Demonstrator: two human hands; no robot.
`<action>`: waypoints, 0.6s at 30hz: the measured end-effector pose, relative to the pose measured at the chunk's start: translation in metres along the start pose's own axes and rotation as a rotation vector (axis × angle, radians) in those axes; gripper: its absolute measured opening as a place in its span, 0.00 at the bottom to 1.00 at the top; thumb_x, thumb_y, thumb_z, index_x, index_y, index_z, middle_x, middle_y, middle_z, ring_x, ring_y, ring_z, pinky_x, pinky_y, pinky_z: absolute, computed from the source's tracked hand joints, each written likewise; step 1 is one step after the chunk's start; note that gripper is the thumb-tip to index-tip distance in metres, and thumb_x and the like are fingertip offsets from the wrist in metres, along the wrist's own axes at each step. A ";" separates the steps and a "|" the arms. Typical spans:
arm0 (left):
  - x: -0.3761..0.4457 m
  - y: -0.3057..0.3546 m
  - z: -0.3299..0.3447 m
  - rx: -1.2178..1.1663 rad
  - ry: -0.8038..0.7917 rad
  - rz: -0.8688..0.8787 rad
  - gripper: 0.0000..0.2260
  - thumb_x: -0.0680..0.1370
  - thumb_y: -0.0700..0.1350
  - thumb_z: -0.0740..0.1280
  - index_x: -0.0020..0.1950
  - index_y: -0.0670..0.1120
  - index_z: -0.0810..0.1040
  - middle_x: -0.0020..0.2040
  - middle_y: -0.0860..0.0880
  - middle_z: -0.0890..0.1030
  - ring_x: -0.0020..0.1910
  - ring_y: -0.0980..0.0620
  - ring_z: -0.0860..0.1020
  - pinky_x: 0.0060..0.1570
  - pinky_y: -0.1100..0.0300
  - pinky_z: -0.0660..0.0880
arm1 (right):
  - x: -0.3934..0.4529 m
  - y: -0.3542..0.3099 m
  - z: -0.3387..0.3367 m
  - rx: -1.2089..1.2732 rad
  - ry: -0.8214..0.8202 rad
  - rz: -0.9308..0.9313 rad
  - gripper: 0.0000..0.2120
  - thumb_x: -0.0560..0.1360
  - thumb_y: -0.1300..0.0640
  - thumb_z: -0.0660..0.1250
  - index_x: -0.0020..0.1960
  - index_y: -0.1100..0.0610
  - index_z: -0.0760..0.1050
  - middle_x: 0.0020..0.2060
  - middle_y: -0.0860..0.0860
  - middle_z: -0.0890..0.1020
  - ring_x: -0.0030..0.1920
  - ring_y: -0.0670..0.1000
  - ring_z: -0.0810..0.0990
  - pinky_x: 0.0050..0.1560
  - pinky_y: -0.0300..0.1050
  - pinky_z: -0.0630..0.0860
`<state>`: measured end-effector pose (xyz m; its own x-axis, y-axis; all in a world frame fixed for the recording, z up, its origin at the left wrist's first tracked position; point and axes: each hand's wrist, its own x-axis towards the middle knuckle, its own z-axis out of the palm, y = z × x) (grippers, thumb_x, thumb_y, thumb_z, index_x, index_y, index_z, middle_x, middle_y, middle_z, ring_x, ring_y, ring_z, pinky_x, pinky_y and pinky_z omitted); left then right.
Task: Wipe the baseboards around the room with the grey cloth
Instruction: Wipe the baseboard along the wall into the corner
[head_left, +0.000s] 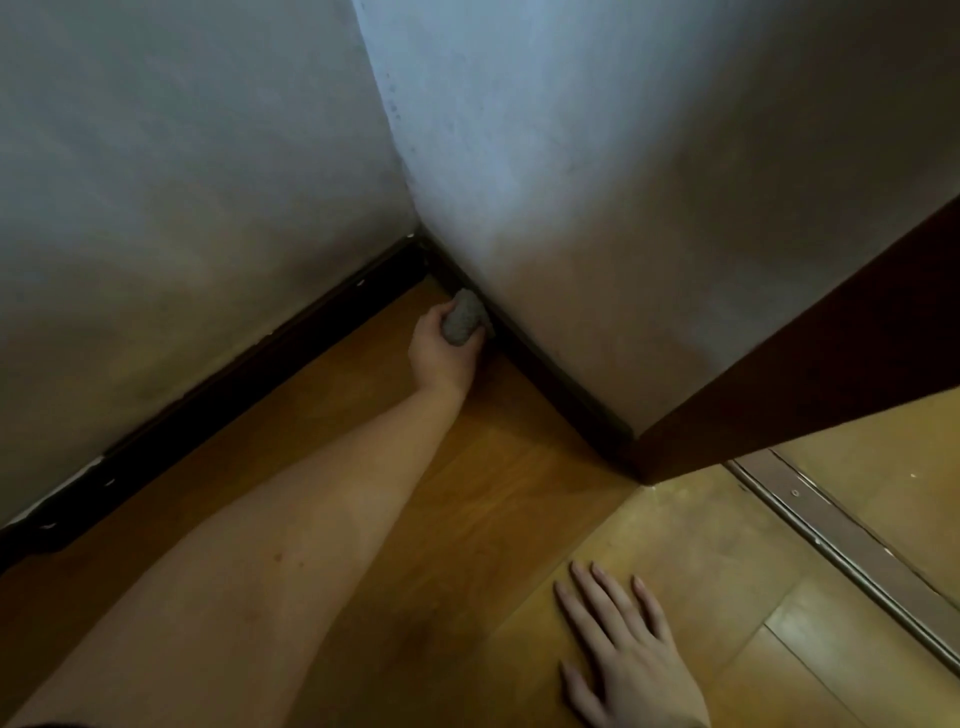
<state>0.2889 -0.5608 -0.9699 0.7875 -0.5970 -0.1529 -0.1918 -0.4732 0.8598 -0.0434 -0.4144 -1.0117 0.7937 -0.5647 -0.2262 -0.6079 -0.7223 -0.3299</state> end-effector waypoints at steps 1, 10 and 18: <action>-0.008 -0.001 0.004 0.005 -0.008 -0.007 0.20 0.73 0.44 0.75 0.63 0.46 0.77 0.60 0.45 0.78 0.58 0.45 0.77 0.60 0.48 0.75 | -0.001 -0.001 -0.001 -0.001 -0.001 0.002 0.38 0.69 0.34 0.65 0.75 0.48 0.67 0.74 0.48 0.68 0.74 0.50 0.63 0.72 0.54 0.53; -0.105 -0.013 0.034 -0.064 -0.178 -0.094 0.17 0.71 0.42 0.77 0.56 0.43 0.76 0.54 0.43 0.80 0.53 0.45 0.79 0.52 0.47 0.78 | -0.005 -0.001 0.001 0.010 -0.057 0.030 0.38 0.74 0.33 0.60 0.80 0.47 0.57 0.78 0.47 0.60 0.78 0.50 0.57 0.73 0.58 0.52; -0.157 -0.007 0.042 -0.036 -0.363 -0.110 0.21 0.71 0.44 0.77 0.61 0.45 0.75 0.58 0.46 0.79 0.57 0.50 0.78 0.57 0.52 0.78 | -0.009 0.003 0.002 0.000 -0.063 0.048 0.38 0.76 0.33 0.57 0.80 0.46 0.53 0.79 0.46 0.55 0.79 0.50 0.53 0.75 0.58 0.48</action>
<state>0.1418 -0.4914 -0.9723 0.5422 -0.7379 -0.4020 -0.0923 -0.5278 0.8443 -0.0517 -0.4107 -1.0123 0.7636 -0.5724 -0.2989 -0.6452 -0.6950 -0.3174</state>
